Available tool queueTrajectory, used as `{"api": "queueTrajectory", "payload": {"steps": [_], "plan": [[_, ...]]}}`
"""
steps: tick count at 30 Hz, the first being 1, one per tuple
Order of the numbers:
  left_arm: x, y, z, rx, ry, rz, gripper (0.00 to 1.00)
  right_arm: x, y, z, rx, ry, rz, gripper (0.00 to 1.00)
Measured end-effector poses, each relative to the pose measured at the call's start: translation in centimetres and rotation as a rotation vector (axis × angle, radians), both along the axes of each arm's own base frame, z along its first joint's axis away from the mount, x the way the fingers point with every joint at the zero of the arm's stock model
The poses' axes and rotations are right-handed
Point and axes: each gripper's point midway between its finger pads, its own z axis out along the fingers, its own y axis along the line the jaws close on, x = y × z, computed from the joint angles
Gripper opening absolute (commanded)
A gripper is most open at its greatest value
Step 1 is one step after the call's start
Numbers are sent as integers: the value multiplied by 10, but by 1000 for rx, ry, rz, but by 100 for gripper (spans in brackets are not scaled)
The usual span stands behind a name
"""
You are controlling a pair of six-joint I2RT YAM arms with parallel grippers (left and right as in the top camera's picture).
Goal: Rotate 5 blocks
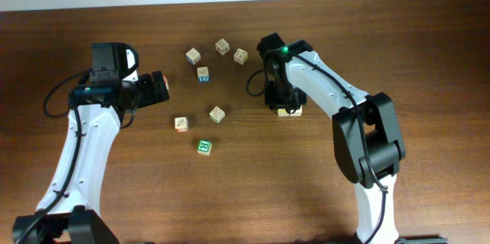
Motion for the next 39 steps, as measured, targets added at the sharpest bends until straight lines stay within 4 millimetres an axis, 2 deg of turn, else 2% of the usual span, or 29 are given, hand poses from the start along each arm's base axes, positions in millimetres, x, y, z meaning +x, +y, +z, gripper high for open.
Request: {"api": "queueTrajectory", "payload": {"steps": [7, 15, 18, 21, 23, 26, 27, 30, 33, 35, 39], "plan": [[0, 0, 0, 0, 0, 0, 99, -2, -6, 2, -21, 13, 6, 43], [0, 0, 0, 0, 0, 0, 99, 18, 5, 35, 20, -45, 23, 51], [0, 0, 0, 0, -2, 0, 99, 33, 28, 42, 123, -99, 58, 56], [2, 3, 1, 14, -8, 9, 99, 50, 62, 49, 253, -182, 141, 63], [2, 8, 1, 30, -7, 22, 99, 53, 96, 55, 311, -241, 245, 68], [1, 20, 1, 37, -7, 53, 99, 42, 134, 55, 335, -277, 394, 69], [0, 27, 1, 39, -6, 71, 99, 35, 149, 52, 338, -282, 461, 69], [-3, 54, 1, 46, -5, 143, 99, 14, 178, 35, 332, -261, 581, 68], [-7, 74, 1, 45, -2, 195, 99, 4, 191, 21, 321, -241, 631, 69], [-11, 85, 0, 44, 7, 224, 99, 3, 190, 14, 295, -241, 647, 68], [-16, 87, -2, 42, 24, 232, 99, 6, 186, 12, 257, -253, 700, 64]]}}
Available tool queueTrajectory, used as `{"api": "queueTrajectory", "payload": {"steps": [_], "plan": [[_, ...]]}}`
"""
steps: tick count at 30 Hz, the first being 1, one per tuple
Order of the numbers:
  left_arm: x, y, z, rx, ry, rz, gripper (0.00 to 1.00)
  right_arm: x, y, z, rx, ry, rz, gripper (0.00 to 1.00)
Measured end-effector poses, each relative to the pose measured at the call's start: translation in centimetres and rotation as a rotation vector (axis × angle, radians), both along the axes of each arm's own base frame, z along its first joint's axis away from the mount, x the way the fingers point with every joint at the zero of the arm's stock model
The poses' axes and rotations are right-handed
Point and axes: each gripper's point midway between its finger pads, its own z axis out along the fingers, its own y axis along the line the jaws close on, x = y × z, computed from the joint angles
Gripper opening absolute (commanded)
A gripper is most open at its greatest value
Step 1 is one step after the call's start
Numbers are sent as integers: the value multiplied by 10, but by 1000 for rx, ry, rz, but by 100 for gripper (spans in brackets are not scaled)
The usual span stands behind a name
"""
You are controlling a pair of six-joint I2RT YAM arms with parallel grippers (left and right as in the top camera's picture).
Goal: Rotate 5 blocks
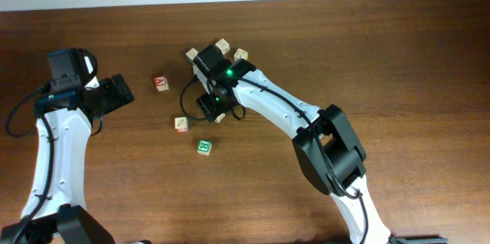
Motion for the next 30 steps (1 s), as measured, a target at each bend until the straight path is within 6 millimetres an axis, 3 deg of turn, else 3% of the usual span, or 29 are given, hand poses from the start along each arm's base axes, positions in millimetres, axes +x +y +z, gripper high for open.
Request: {"api": "queueTrajectory", "payload": {"steps": [4, 8, 21, 27, 30], "plan": [[0, 0, 0, 0, 0, 0, 99, -9, 2, -1, 6, 21, 94, 63], [0, 0, 0, 0, 0, 0, 100, -17, 5, -1, 24, 46, 142, 53], [0, 0, 0, 0, 1, 0, 99, -24, 1, -3, 9, 76, 146, 35], [0, 0, 0, 0, 1, 0, 99, -15, -10, -6, -47, 54, 46, 34], [0, 0, 0, 0, 1, 0, 99, -14, -11, -6, -49, 59, 12, 40]]}}
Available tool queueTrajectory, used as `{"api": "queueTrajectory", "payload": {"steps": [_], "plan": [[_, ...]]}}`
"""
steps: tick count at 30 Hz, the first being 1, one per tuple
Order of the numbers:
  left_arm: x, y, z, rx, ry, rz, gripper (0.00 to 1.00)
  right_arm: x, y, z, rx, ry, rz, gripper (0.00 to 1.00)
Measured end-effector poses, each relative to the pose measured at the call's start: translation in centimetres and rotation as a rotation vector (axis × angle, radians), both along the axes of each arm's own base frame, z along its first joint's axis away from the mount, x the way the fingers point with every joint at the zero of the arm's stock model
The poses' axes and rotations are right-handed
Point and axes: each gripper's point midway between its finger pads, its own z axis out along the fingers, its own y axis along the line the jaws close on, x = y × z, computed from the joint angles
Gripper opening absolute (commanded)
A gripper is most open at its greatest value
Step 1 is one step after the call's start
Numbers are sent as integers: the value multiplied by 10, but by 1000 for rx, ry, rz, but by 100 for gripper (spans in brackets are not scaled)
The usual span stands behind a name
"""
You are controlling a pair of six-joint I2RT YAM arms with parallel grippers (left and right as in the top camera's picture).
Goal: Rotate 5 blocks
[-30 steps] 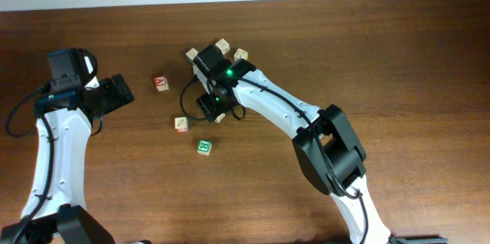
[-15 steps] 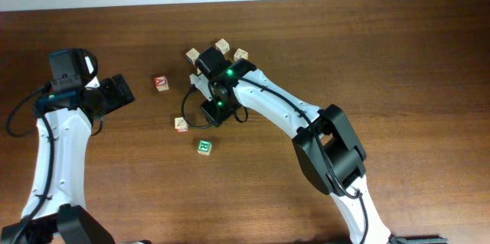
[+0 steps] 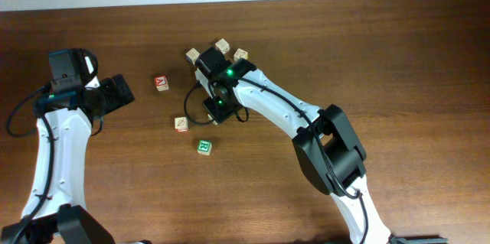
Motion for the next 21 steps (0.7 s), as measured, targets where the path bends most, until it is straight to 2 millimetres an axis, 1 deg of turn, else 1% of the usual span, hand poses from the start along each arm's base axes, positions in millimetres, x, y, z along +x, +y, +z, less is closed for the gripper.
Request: {"api": "queueTrajectory", "payload": {"steps": [1, 3, 9, 14, 18, 21], "plan": [[0, 0, 0, 0, 0, 0, 100, 0, 0, 0, 0, 0, -3, 46], [0, 0, 0, 0, 0, 0, 99, 0, 1, 0, 5, -3, 11, 50], [0, 0, 0, 0, 0, 0, 99, -5, 10, 2, 47, 6, 92, 51], [0, 0, 0, 0, 0, 0, 99, -3, 13, 3, 65, -3, 105, 50], [0, 0, 0, 0, 0, 0, 99, -4, 13, -4, 66, -1, 98, 49], [0, 0, 0, 0, 0, 0, 99, -4, 11, -6, 61, 4, 82, 39]]}}
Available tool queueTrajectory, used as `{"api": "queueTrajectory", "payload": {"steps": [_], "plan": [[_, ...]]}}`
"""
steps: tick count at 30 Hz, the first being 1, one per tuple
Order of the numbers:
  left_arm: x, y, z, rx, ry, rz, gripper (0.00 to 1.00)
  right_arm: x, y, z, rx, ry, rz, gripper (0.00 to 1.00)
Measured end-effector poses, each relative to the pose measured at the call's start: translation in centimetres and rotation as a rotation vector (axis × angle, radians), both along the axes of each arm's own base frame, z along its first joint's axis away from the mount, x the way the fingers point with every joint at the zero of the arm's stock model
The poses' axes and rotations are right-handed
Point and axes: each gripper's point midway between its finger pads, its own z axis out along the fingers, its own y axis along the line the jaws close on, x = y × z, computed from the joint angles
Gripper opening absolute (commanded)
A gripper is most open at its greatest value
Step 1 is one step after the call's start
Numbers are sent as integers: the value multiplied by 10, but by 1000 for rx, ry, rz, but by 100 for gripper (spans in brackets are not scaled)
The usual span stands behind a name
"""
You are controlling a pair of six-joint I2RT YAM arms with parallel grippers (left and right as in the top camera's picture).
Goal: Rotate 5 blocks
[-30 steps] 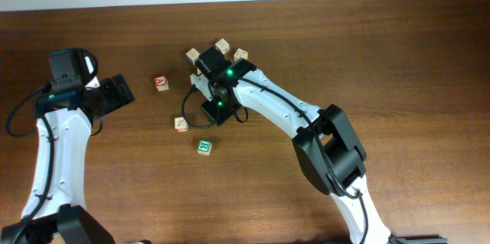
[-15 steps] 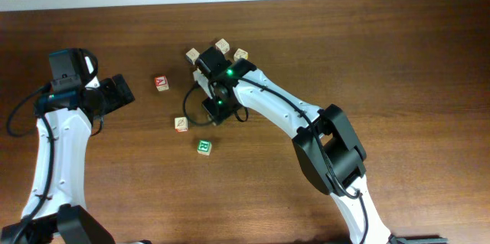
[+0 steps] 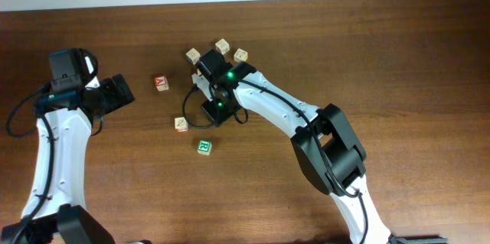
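My right gripper (image 3: 213, 112) points down over the spot between the block cluster and the lower blocks. It covers whatever is under it, and its jaws are hidden by its own body. A red lettered block (image 3: 160, 82) lies on the table, apart from my left gripper (image 3: 126, 91), which stands open to its left. Three tan blocks (image 3: 222, 45) sit behind the right wrist. A tan block (image 3: 181, 123) and a green-lettered block (image 3: 204, 147) lie just in front of the right gripper.
The brown wooden table (image 3: 398, 60) runs to a pale wall at the back. My right arm's forearm (image 3: 283, 108) crosses the middle of the table and hides what lies beneath it.
My right gripper has shifted slightly down and to the left, and the sliver of tan block that showed at its lower edge is now covered. The left arm and all visible blocks are unchanged.
First my left gripper held the red block at the left and my right gripper stood over a tan block right of the middle. Then the red block lay free with the left arm drawn back, and the right gripper was over the central tan block, where it remains.
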Motion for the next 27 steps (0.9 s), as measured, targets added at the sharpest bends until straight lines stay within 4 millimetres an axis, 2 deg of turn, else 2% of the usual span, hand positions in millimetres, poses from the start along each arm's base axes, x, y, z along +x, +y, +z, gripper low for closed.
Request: {"api": "queueTrajectory", "payload": {"steps": [4, 9, 15, 19, 25, 27], "plan": [[0, 0, 0, 0, 0, 0, 99, 5, -5, -1, -26, -16, -46, 32], [-1, 0, 0, 0, 3, 0, 99, 10, -11, -2, -51, -21, -126, 31], [-1, 0, 0, -1, 3, 0, 99, 8, -30, -4, -126, 13, -306, 31], [-1, 0, 0, -1, 3, 0, 99, 5, -59, -4, -194, 70, -447, 30], [-1, 0, 0, -1, 3, 0, 99, 22, -130, -4, -257, 166, -704, 30], [-1, 0, 0, -1, 3, 0, 99, 25, -143, -3, -265, 182, -743, 30]]}}
